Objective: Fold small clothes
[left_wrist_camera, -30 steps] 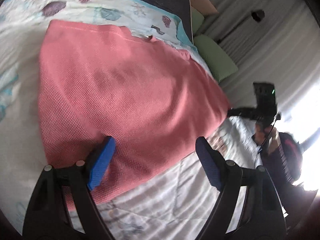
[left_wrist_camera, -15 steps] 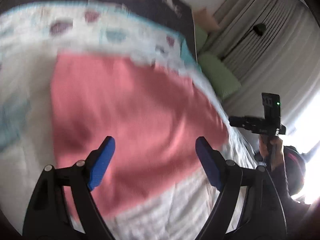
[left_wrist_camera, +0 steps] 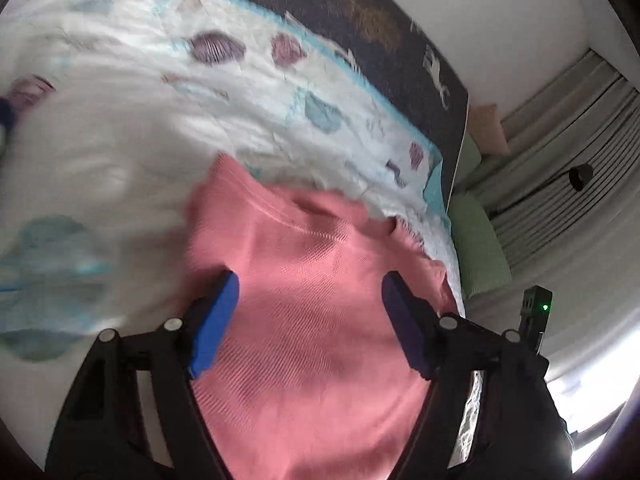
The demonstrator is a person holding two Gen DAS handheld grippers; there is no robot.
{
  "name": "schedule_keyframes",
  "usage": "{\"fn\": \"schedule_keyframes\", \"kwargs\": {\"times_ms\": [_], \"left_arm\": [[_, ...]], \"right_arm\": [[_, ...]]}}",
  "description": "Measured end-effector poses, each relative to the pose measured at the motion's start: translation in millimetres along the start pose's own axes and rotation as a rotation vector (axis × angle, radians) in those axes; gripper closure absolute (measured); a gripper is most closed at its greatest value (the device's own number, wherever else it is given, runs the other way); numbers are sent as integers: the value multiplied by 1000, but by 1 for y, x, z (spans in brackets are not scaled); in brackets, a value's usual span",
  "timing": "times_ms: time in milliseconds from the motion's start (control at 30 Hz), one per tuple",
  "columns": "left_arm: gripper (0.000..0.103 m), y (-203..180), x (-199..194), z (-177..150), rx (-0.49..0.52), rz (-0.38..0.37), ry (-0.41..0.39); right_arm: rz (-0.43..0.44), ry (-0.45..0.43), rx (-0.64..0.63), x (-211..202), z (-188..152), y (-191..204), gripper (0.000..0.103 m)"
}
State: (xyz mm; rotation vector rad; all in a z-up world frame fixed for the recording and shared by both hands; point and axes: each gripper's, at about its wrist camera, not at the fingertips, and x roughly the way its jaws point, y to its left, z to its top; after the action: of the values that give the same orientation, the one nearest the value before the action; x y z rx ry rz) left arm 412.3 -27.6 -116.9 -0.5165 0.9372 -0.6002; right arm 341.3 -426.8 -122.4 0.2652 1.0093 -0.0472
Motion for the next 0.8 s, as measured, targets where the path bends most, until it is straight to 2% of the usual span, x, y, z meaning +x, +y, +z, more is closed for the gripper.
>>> {"fn": "schedule_keyframes", "kwargs": {"times_ms": [67, 100, 133, 167, 200, 233, 267, 333, 367, 433, 533, 567, 633, 700, 800], "left_arm": [[16, 4, -26, -2, 28, 7, -25], [15, 9, -34, -5, 24, 13, -19], [15, 16, -39, -7, 8, 16, -1], [15, 29, -46, -13, -36, -8, 36], [15, 43, -50, -19, -88, -58, 50], [15, 55, -51, -23, -146, -112, 51], [15, 77, -53, -32, -256, -181, 51], [16, 101, -47, -42, -383, -224, 70], [16, 112, -46, -47, -431, -281, 47], [16, 114, -51, -47, -440, -315, 12], [16, 105, -45, -50, -472, -409, 33], [16, 101, -41, -52, -474, -409, 54], [16, 90, -40, -54, -422, -363, 76], [16, 74, -38, -60, -359, -310, 161], [16, 55, -35, -69, -297, -308, 241]], "right_arm": [[-27, -39, 0, -23, -3, -3, 77], [-43, -67, -5, -34, -5, -2, 75], [-56, -97, -16, -48, -8, -1, 68], [-55, -109, -26, -55, -7, 1, 62], [-44, -122, -37, -63, -10, 2, 49], [-32, -131, -48, -69, -12, 6, 44], [-12, -141, -60, -75, -15, 9, 44], [36, -134, -73, -79, -20, 18, 44], [62, -125, -75, -77, -22, 22, 44], [110, -101, -76, -74, -25, 32, 43], [189, -59, -51, -65, -26, 50, 43], [200, -49, -53, -62, -25, 55, 43], [209, -44, -80, -56, -20, 71, 43], [222, -36, -97, -53, -17, 85, 43], [267, -15, -98, -48, -10, 104, 43]]}}
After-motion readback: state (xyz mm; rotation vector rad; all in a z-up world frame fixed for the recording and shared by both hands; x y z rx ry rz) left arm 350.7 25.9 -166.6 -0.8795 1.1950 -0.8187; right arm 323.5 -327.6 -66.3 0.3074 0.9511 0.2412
